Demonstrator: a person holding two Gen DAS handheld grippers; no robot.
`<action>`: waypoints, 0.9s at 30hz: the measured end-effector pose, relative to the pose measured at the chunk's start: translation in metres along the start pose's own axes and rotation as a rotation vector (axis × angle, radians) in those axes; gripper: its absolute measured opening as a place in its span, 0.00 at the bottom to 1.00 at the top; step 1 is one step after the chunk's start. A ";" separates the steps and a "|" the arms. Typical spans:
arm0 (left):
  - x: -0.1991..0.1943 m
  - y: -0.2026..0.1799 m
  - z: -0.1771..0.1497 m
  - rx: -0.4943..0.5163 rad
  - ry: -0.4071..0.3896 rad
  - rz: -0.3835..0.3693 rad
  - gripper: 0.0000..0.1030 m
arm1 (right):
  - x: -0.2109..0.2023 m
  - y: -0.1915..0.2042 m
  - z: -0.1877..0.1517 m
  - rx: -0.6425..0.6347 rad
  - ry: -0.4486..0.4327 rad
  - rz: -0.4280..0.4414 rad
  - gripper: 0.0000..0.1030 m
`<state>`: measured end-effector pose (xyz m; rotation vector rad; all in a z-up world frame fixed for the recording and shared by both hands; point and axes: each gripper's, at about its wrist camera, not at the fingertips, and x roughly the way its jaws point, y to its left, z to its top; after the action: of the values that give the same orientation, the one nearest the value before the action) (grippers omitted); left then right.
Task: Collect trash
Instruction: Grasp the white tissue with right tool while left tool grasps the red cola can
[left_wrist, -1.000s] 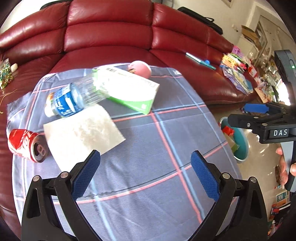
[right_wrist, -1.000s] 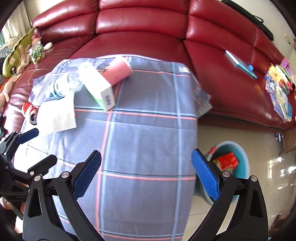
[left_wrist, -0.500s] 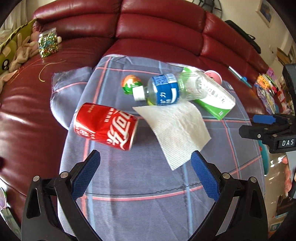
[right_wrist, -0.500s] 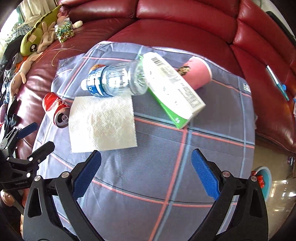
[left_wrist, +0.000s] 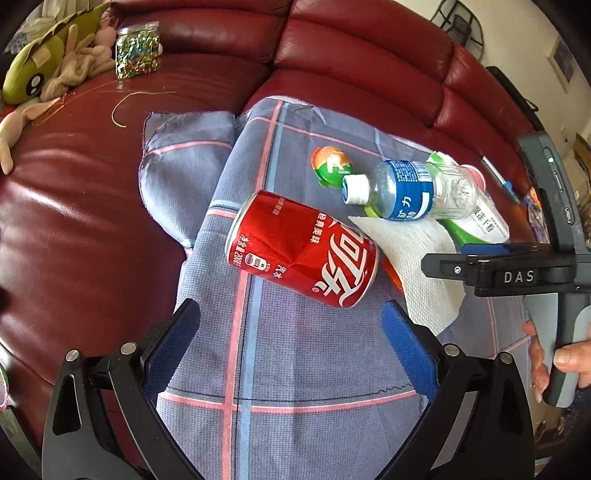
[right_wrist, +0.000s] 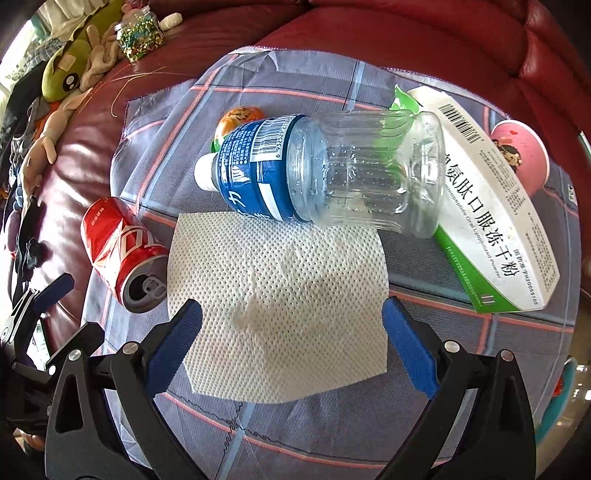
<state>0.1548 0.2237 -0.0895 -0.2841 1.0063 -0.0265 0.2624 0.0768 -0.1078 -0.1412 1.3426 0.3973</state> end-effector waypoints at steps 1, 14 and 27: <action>0.001 0.002 0.001 -0.005 0.002 -0.001 0.95 | 0.003 0.000 0.000 0.001 0.005 0.008 0.91; 0.005 -0.006 0.006 -0.039 -0.003 -0.012 0.95 | -0.022 -0.003 -0.026 -0.062 -0.037 0.024 0.34; 0.035 -0.010 0.031 -0.254 0.015 0.039 0.95 | -0.061 -0.060 -0.067 -0.005 -0.069 -0.005 0.11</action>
<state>0.2006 0.2155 -0.1004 -0.4970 1.0309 0.1356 0.2121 -0.0127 -0.0714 -0.1334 1.2735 0.3980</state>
